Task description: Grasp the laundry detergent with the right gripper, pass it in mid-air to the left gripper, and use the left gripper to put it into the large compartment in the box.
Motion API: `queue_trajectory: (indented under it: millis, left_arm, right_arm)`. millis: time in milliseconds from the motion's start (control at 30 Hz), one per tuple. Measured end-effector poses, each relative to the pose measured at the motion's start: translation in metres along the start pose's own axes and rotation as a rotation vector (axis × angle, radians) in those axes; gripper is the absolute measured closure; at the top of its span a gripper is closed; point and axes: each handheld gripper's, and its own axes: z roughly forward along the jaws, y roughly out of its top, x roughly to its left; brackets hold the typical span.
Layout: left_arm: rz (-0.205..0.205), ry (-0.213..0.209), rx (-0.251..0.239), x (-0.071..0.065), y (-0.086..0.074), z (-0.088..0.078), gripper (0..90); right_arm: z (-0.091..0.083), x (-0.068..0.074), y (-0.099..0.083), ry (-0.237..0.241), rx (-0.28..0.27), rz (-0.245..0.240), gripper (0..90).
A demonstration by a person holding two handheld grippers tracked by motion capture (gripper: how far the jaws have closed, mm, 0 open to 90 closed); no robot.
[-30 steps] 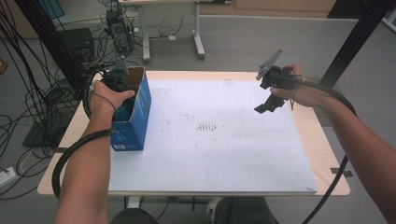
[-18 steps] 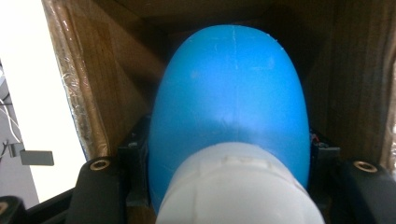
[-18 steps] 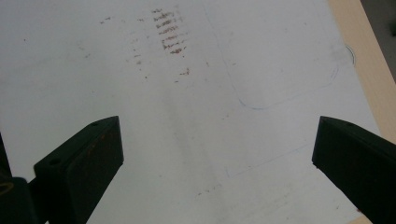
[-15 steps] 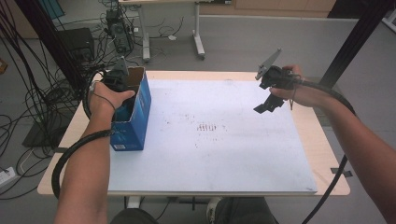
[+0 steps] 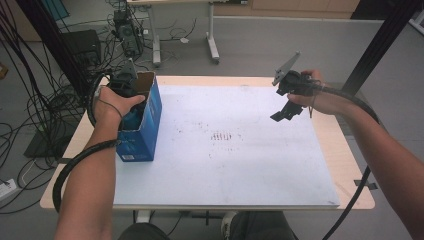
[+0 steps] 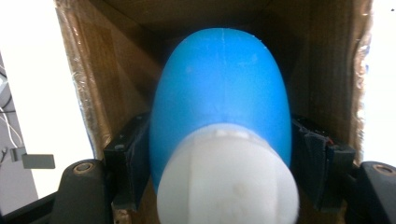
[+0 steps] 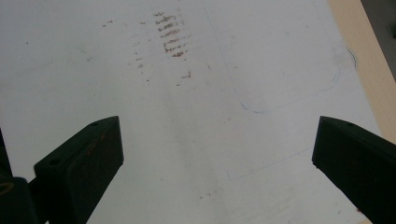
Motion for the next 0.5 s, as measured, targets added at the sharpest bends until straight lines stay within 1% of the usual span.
queue_trajectory:
  millis: [67, 267, 500]
  left_arm:
    - [0.005, 0.012, -0.002, -0.001, -0.001, -0.003, 29.2]
    - [0.001, 0.016, -0.025, 0.0, -0.003, -0.013, 27.8]
    - [0.014, 0.023, -0.04, -0.001, -0.009, -0.027, 26.7]
  right_arm:
    - [0.0, 0.0, 0.0, 0.0, -0.001, 0.002, 1.9]
    - [0.001, 0.0, 0.002, 0.0, -0.002, 0.003, 1.9]
    - [0.003, -0.003, 0.0, 0.0, 0.0, 0.019, 2.0]
